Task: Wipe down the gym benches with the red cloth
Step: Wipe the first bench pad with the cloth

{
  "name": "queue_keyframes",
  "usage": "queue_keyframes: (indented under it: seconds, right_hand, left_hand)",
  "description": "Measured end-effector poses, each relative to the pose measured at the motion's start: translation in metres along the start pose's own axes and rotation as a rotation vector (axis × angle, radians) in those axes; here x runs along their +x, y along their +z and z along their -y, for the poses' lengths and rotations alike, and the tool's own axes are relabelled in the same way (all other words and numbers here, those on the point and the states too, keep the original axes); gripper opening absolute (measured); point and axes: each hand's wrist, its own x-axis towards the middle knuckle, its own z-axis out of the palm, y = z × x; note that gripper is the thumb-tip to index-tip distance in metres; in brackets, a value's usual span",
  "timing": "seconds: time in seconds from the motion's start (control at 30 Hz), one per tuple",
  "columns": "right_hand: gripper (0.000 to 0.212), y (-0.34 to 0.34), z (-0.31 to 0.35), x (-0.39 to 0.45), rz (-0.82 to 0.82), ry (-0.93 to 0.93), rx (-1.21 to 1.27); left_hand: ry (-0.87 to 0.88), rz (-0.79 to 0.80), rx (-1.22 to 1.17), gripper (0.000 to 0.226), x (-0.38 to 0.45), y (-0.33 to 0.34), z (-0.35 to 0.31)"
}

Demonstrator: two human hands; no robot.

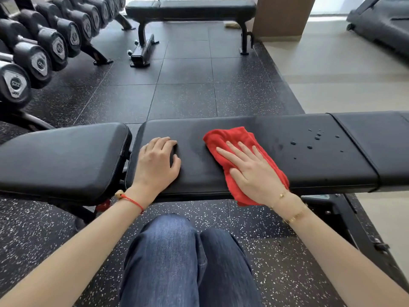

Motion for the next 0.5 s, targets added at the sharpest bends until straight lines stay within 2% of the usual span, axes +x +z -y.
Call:
queue_keyframes:
  seconds: [0.1,0.23,0.3,0.4,0.5]
  right_hand:
    - [0.057,-0.009,-0.035,-0.002,-0.018,0.09,-0.013]
    - [0.054,-0.021,-0.074,0.045,-0.017,0.332,-0.027]
    - [0.053,-0.023,-0.074,0.067,-0.003,0.379,-0.013]
    - [0.055,-0.017,-0.056,0.064,0.014,0.281,-0.028]
    - [0.058,-0.01,-0.038,0.023,-0.013,0.116,-0.033]
  left_hand:
    - [0.02,-0.015,-0.044,0.033,0.002,0.001,-0.008]
    - [0.08,0.016,-0.116,0.037,0.008,0.009,-0.039]
    - [0.102,0.051,-0.116,0.04,0.01,0.015,-0.055]
    - [0.124,0.084,-0.059,0.043,0.011,0.023,-0.067]
    - [0.133,0.087,-0.015,0.044,0.01,0.028,-0.069]
